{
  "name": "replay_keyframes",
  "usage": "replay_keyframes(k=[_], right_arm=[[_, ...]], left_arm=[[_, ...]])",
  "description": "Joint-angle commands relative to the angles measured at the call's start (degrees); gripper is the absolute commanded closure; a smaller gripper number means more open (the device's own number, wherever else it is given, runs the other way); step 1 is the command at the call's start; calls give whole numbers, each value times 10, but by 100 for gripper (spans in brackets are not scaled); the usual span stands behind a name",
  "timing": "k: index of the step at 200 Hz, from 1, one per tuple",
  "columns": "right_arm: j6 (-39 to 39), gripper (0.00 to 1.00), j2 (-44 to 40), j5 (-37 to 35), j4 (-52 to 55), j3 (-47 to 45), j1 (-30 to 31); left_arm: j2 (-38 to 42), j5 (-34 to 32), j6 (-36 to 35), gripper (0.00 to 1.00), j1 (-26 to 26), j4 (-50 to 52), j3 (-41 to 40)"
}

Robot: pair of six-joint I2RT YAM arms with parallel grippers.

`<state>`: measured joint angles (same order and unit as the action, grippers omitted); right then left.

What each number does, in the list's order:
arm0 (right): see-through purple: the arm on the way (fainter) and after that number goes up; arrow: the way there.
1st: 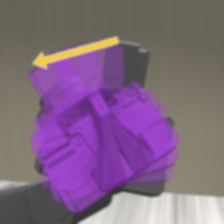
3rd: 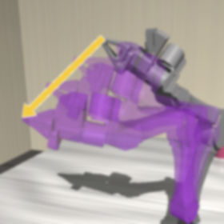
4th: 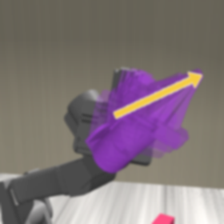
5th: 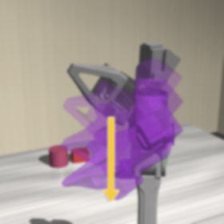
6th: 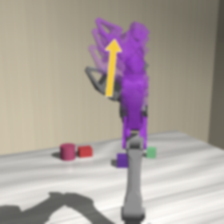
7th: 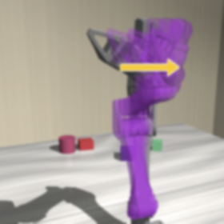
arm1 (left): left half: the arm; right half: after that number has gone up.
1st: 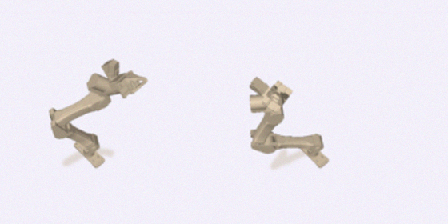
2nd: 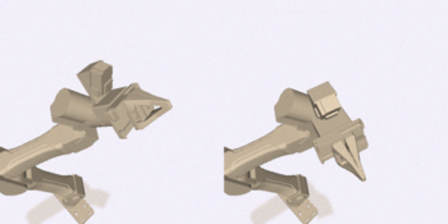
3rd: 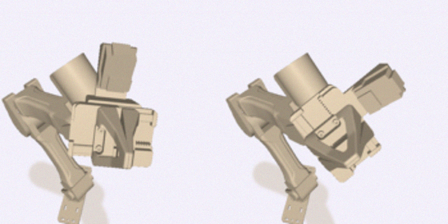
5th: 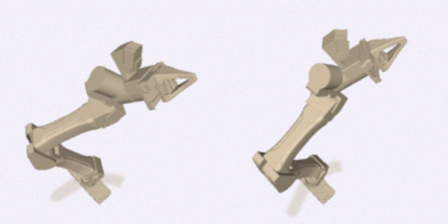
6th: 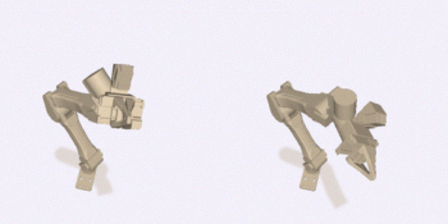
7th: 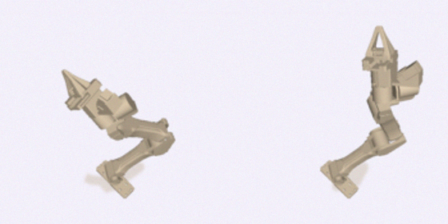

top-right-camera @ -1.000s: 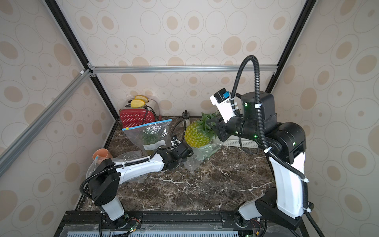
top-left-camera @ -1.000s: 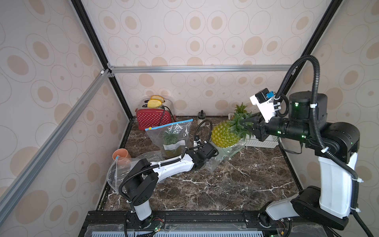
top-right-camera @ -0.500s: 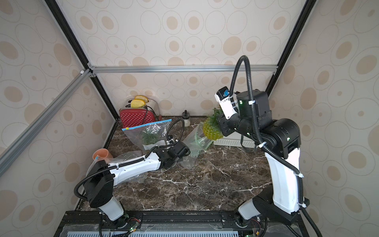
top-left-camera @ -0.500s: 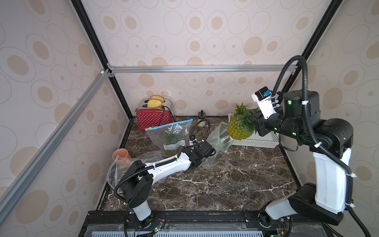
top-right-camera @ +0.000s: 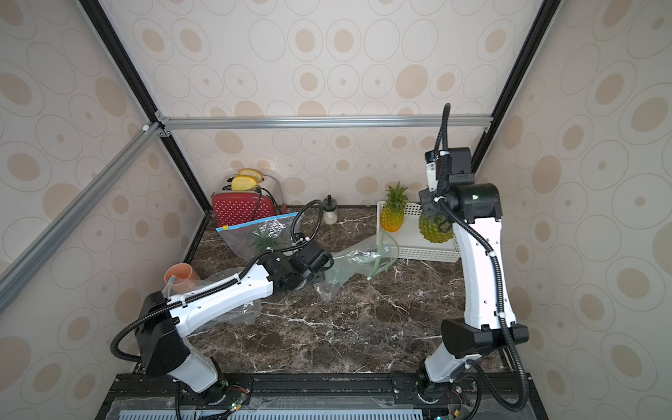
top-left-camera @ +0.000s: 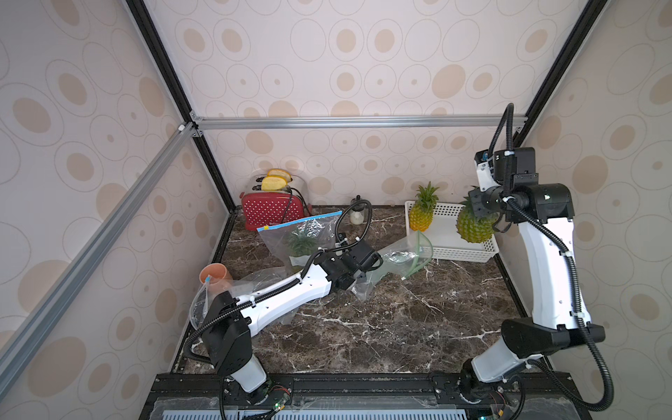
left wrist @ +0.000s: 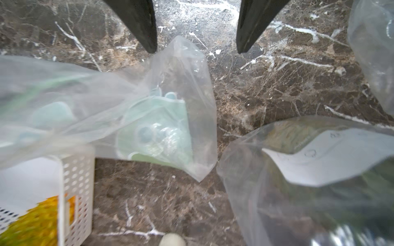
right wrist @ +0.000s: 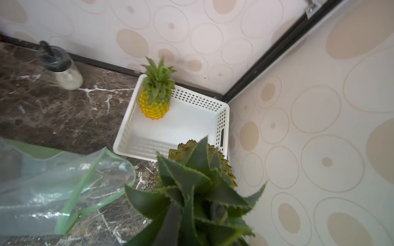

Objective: Open the zip-top bag and take out the pineapple
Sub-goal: Place the zipper food storage bag at the center of the board.

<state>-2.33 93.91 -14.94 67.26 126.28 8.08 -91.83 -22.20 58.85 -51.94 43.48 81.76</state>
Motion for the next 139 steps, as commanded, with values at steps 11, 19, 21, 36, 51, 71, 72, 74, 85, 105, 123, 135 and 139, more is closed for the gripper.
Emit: replay_keyframes(k=[11,19,21,36,51,71,72,74,85,105,123,135,139], right_arm=[[32,100,54,56,-126,24,-60],[37,100,76,61,-133,39,-71],[38,100,82,63,-134,43,-73],[51,100,123,87,-136,87,-85],[58,100,163,87,-134,123,-86],[71,100,212,91,-121,169,-85],[71,100,213,91,-121,170,-85],[72,100,215,91,-121,171,-84],[73,100,220,84,-130,154,-78],[73,100,205,62,-181,85,-63],[77,100,209,51,-198,67,-48],[77,100,224,50,-195,75,-37],[78,100,231,50,-193,79,-33]], left_arm=[[33,-46,-38,36,-3,81,77],[35,-59,-46,35,-2,91,90],[35,-62,-48,35,-3,93,94],[35,-80,-65,34,-2,101,113],[38,-93,-80,33,-2,99,123],[47,-106,-100,32,0,84,124],[48,-106,-101,32,0,83,123],[49,-107,-104,32,0,80,123],[55,-112,-113,31,4,67,118],[60,-103,-125,31,16,50,111],[56,-99,-139,31,20,40,114],[50,-94,-147,30,22,37,117],[48,-93,-151,30,23,36,118]])
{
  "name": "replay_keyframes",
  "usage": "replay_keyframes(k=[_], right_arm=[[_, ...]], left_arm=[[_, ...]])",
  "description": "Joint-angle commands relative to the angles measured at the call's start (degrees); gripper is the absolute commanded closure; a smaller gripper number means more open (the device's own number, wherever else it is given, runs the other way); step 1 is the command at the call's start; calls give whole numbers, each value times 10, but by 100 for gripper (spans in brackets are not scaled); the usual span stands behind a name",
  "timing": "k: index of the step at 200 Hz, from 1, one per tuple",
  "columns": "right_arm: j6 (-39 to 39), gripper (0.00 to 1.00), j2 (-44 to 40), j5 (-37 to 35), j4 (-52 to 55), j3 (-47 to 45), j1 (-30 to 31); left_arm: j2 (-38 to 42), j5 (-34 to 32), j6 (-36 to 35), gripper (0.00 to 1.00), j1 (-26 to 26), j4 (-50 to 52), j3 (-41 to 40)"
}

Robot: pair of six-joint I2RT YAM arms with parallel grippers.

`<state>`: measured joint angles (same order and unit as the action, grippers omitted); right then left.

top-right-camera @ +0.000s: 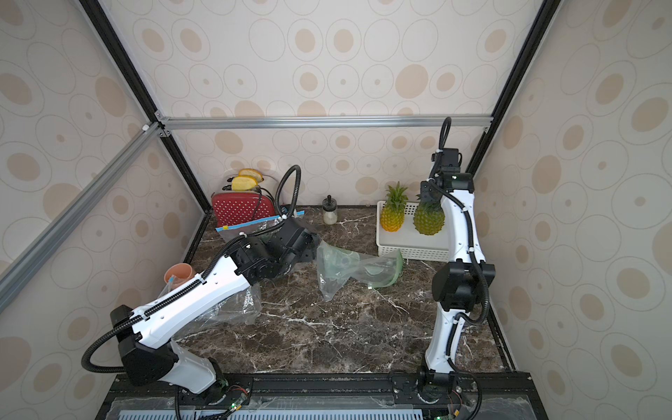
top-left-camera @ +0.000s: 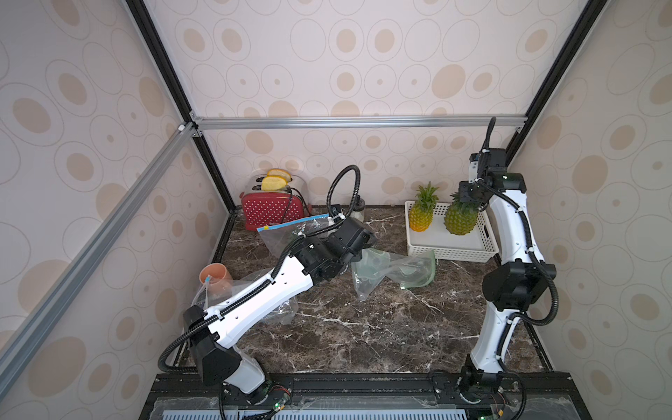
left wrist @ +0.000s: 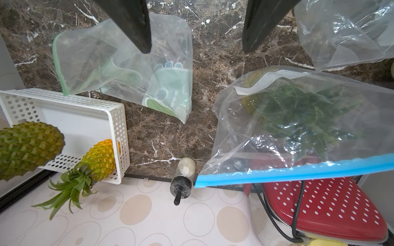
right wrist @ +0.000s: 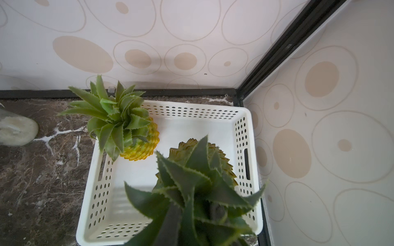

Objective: Open the zip-top bag and take out the pineapple
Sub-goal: Place the zipper food storage bag at the center of the board, then place the pineapple in the basket.

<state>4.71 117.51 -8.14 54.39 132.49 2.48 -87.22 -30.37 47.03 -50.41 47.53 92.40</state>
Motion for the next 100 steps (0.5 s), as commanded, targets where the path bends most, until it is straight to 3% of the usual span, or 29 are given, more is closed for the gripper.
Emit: replay_keyframes(k=[1,43,100], right_arm=[[8,100,-3,-19,-64,18,24],[41,100,51,4,-41,54,38],[84,100,52,34,-17,33,69]], left_arm=[[1,-11,-32,30,7,-5,11],[-2,0,-45,29,14,-17,7],[13,6,-40,29,18,-27,-19]])
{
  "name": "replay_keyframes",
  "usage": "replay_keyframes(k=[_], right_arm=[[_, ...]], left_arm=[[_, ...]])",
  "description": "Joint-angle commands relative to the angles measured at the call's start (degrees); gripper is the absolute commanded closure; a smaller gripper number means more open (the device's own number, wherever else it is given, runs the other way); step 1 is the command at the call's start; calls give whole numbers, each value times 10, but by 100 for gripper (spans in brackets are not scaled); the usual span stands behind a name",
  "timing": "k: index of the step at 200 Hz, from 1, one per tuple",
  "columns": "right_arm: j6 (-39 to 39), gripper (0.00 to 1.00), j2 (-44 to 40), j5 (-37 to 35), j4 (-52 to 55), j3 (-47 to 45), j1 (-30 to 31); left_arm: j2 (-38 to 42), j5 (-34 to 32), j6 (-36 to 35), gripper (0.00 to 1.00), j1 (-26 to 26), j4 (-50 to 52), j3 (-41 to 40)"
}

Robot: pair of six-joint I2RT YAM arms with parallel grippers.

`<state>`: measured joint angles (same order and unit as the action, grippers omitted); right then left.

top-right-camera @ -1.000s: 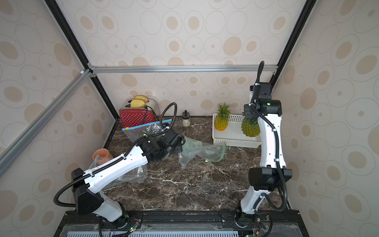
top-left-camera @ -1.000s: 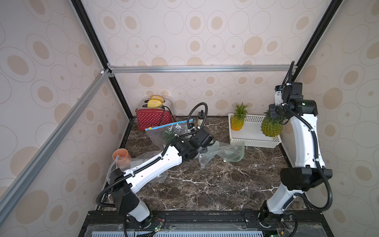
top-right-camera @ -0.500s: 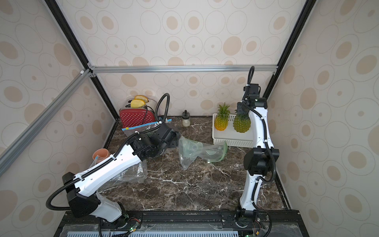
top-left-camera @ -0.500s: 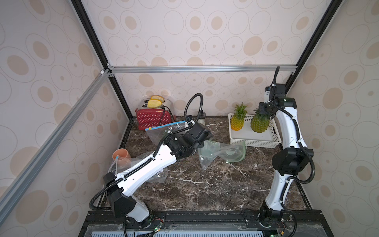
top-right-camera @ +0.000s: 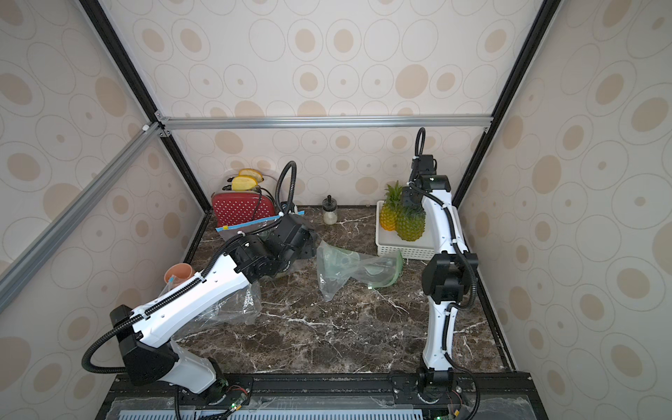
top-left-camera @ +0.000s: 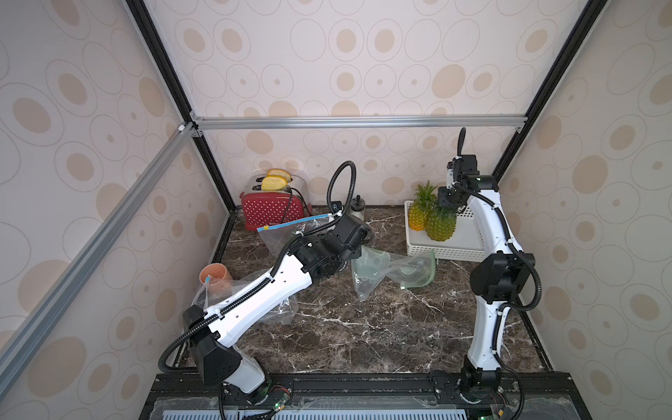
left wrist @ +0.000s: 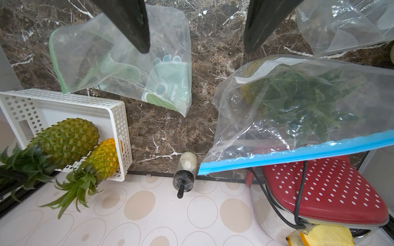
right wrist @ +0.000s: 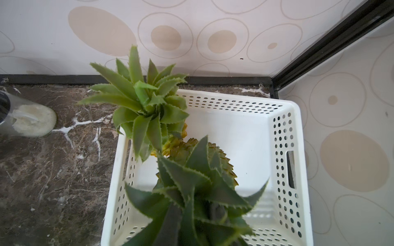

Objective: Open the zip-top bag and take out the pineapple
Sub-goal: Place the pineapple in the basket.

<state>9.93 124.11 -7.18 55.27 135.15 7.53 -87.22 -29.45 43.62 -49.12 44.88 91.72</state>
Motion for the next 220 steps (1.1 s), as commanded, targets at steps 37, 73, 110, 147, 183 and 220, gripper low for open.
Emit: replay_keyframes(k=[37,73,110,147,183,220], right_arm=[[62,100,-9,54,-28,-6,26],[84,100,-15,63,-12,0,28],[95,100,-10,56,8,1,28],[96,100,-4,55,25,13,27],[98,94,-5,67,28,13,27],[95,67,-7,87,35,15,26]], left_arm=[[34,-10,3,28,5,-4,-34],[45,-12,6,28,5,-6,-46],[48,-9,6,28,5,-11,-55],[55,-7,8,28,5,-17,-67],[55,-3,12,28,5,-23,-73],[57,-3,11,28,5,-26,-76]])
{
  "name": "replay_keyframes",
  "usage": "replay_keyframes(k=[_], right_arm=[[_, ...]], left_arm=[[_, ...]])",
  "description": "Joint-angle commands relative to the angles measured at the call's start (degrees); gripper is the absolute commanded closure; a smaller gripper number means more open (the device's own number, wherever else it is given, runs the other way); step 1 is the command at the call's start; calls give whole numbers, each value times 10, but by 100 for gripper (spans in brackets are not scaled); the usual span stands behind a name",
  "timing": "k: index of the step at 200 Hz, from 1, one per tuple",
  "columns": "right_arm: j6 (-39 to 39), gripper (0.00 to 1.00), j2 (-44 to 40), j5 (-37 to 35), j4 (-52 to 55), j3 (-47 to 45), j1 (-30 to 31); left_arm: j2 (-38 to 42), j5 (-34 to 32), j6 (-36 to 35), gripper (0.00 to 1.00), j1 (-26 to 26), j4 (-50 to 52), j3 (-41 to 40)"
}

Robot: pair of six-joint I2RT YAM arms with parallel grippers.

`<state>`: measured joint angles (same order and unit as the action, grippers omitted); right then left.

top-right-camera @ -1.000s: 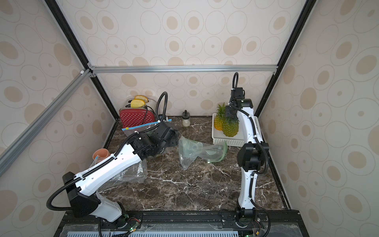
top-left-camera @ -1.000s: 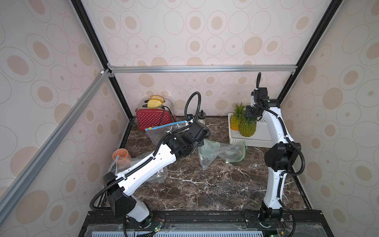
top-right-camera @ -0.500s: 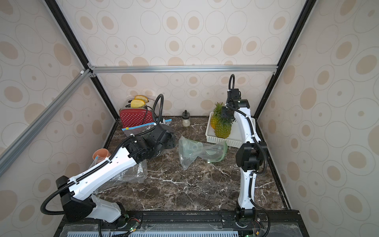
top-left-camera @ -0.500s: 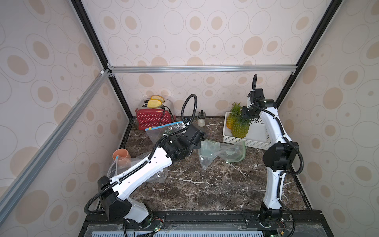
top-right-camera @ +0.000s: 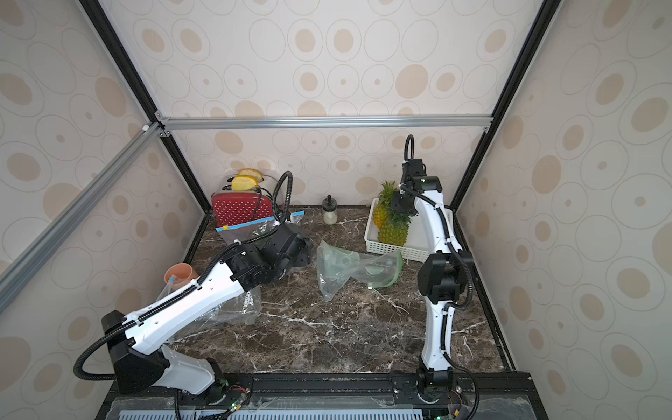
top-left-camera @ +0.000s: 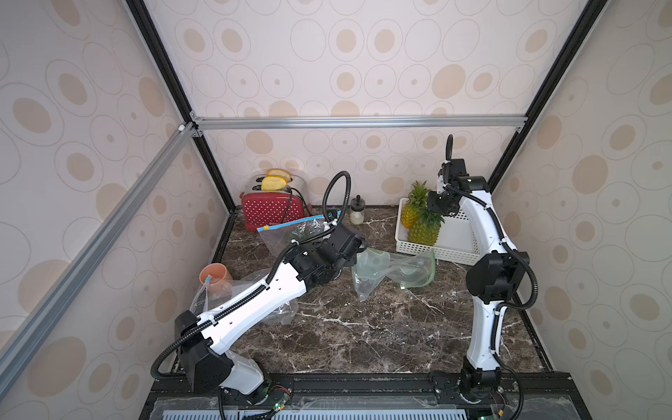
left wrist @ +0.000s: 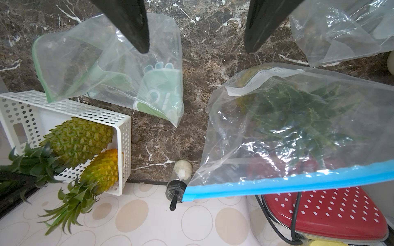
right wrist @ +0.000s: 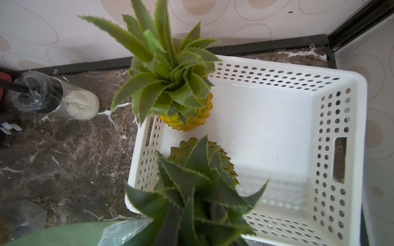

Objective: Open the zip-top bag and take out the pineapple
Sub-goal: Place the pineapple in the basket.

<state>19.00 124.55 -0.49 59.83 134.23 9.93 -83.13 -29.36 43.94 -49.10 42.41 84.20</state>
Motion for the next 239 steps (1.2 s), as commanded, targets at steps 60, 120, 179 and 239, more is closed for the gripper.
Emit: replay_keyframes(k=[60,120,179,239], right_arm=[[-44,46,-18,30,-12,-2,38],[-72,29,-113,-102,-77,-129,117],[-75,24,-156,-187,-44,-142,147],[-52,24,-103,-142,-83,-156,142]], left_arm=[[17,-4,5,27,5,-8,2],[31,-23,1,27,6,4,4],[63,-29,-6,25,16,-10,-14],[93,-40,12,25,16,2,-44]])
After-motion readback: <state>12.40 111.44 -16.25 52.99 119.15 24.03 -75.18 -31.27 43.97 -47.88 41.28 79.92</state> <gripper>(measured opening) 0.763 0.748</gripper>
